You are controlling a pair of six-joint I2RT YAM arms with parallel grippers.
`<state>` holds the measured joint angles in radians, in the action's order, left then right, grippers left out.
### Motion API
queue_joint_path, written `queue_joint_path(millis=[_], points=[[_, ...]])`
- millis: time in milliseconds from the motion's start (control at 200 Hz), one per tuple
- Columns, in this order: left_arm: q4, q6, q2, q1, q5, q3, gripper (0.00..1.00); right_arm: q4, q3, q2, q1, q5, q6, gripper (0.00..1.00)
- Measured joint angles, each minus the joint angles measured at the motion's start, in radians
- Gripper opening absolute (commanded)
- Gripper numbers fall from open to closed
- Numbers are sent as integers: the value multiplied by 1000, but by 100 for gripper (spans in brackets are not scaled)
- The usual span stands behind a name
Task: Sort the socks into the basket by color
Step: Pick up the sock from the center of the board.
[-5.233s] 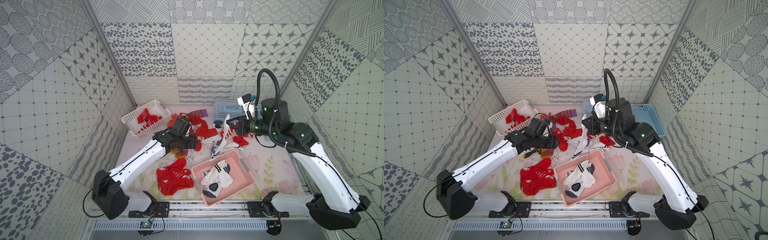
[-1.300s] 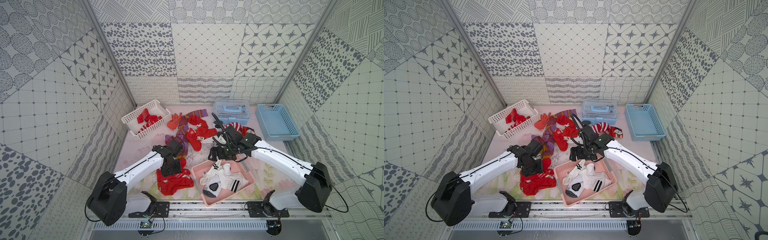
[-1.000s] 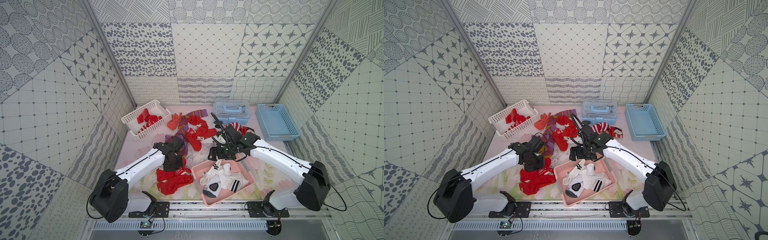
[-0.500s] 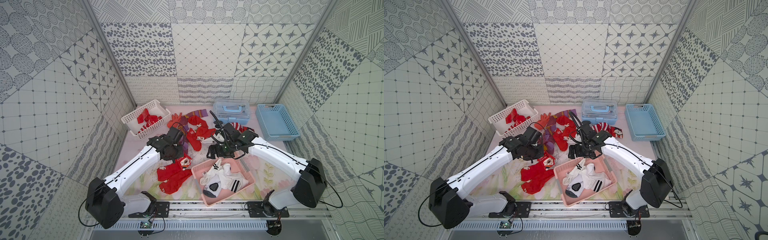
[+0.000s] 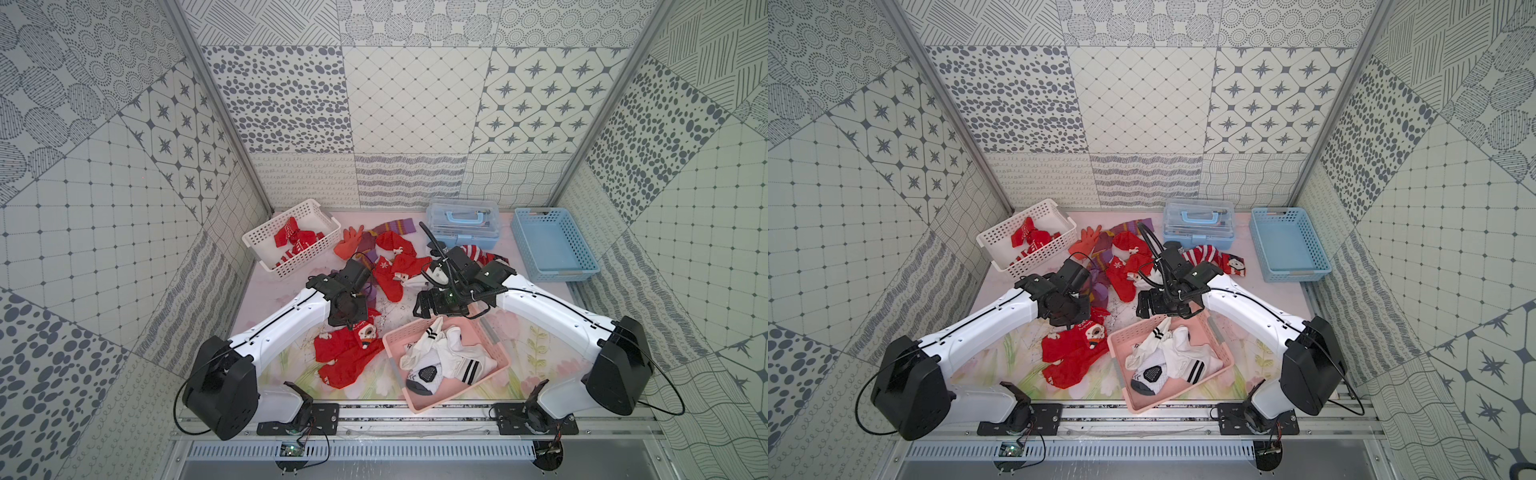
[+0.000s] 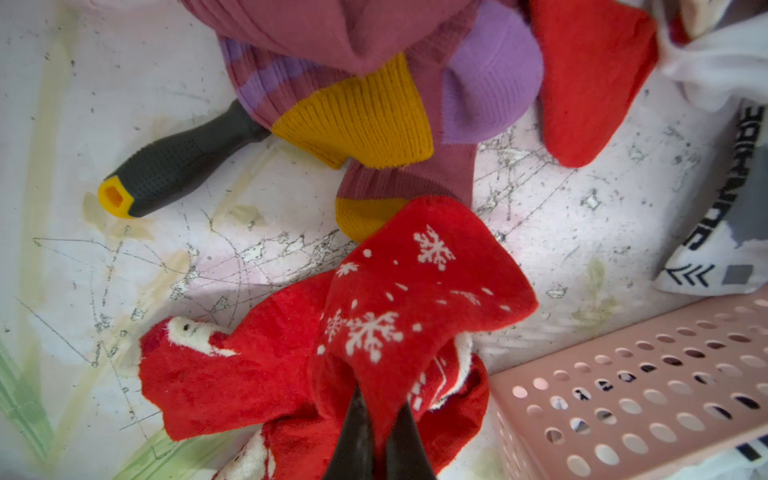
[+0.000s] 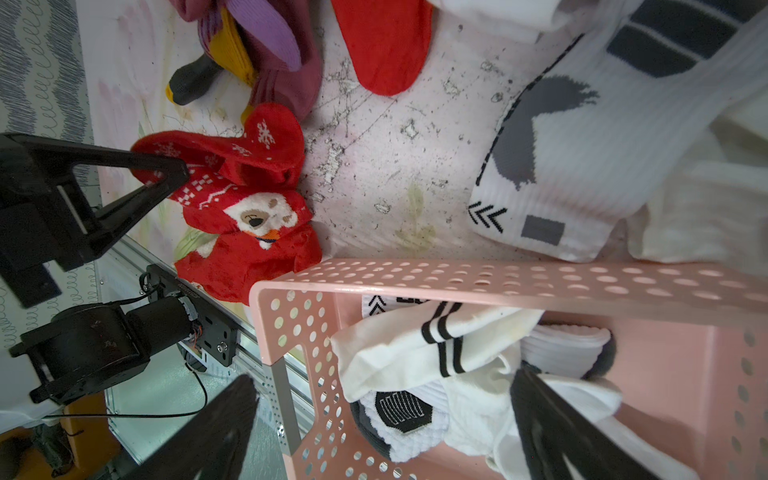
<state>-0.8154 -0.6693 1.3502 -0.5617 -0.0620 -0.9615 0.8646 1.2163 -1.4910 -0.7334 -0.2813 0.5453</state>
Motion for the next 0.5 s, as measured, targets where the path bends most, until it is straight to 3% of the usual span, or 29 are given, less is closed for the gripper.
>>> queue_joint_path(millis=[215,500], points=[[0,6,0,0,-2,-35,0,0,-9,12,0,0,2,98],[-26,56,3,34,-5,-225,0,-1,-9,21,0,-3,0,98]])
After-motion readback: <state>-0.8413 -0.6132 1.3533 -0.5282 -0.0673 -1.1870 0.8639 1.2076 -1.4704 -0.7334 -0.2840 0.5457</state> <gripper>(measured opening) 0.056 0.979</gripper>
